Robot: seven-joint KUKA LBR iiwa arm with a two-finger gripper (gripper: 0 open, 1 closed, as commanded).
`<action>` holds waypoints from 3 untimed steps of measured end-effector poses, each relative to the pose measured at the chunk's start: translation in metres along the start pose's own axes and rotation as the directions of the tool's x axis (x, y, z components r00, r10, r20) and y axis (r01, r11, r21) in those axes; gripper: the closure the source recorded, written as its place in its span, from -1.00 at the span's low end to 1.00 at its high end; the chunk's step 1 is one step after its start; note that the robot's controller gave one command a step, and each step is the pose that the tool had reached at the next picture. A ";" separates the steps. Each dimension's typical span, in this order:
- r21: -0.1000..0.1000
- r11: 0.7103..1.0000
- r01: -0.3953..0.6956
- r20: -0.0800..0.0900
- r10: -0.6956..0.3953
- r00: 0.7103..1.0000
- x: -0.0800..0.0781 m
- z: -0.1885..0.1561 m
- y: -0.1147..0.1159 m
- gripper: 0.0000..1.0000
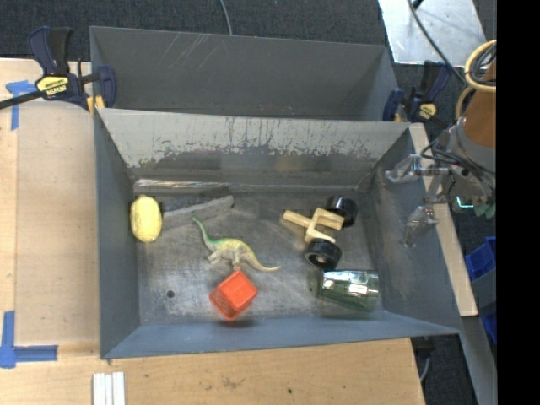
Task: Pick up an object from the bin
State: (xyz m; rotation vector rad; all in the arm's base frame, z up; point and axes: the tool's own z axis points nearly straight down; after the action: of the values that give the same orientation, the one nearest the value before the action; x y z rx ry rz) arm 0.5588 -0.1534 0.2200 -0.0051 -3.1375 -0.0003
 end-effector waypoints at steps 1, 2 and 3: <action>0.001 1.000 0.002 0.006 -0.002 1.000 -0.001 -0.004 0.001 -1.00; 0.004 0.997 0.076 0.013 -0.076 0.997 0.000 0.019 0.008 -1.00; 0.006 0.965 0.263 0.012 -0.263 0.965 -0.010 0.076 0.017 -1.00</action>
Offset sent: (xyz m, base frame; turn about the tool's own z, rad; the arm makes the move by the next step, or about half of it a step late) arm -0.0099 0.0307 -0.0944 -0.2799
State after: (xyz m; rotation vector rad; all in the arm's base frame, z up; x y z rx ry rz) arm 0.5689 -0.1367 0.1439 0.4134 -3.1233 0.0053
